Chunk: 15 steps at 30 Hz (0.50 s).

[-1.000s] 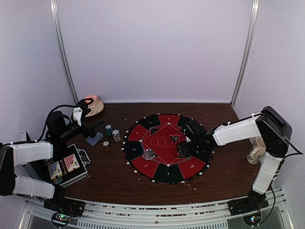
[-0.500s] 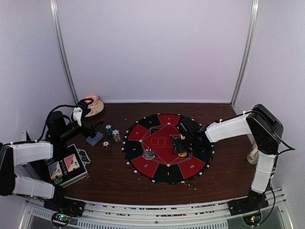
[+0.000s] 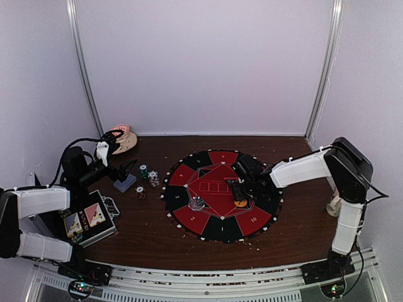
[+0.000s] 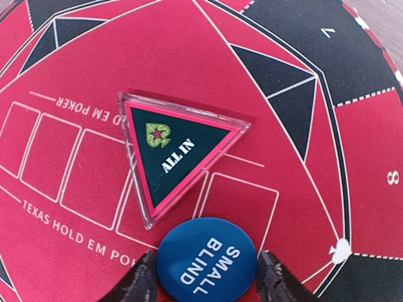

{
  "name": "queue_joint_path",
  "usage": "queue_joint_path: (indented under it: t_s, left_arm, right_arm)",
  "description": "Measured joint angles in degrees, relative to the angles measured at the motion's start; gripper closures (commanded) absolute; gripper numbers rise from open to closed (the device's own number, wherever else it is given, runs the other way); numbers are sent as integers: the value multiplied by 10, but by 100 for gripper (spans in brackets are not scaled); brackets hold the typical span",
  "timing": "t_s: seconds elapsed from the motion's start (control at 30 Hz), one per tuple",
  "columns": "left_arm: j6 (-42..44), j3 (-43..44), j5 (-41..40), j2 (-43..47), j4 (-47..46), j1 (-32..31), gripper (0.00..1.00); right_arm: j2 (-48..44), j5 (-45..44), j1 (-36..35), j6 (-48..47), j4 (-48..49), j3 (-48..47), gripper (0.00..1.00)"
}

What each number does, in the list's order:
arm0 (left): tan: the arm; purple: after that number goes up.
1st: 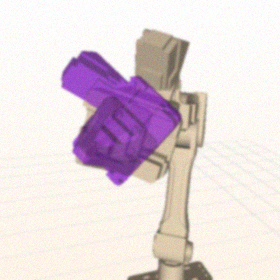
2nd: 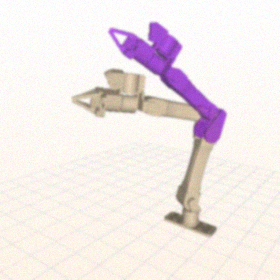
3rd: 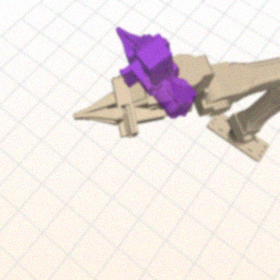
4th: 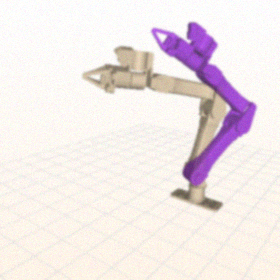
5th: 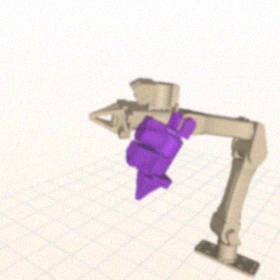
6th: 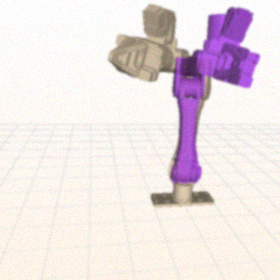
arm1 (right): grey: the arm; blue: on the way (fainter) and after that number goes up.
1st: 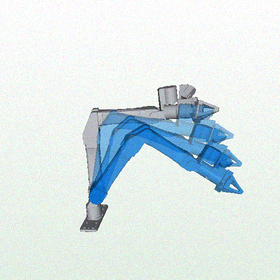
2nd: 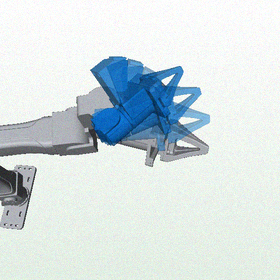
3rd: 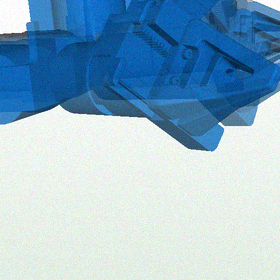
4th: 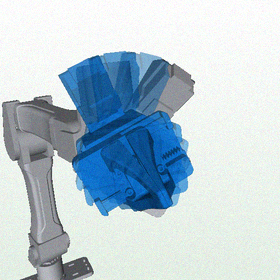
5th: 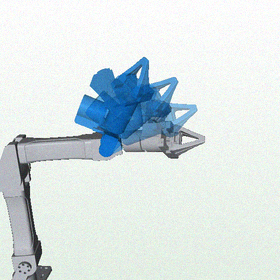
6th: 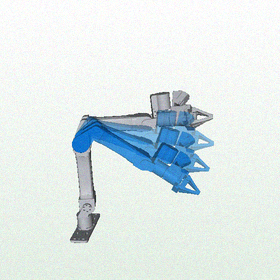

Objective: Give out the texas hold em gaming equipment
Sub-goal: Move the small blind button to position 5.

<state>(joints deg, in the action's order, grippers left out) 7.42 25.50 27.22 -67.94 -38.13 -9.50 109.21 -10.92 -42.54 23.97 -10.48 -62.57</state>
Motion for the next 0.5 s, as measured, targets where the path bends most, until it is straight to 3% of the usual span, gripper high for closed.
queue_joint_path:
  t_s: [0.5]
  left_arm:
    - [0,0,0,0,0,0,2]
  right_arm:
    - [14,-16,-50,-29,-13,-31,49]
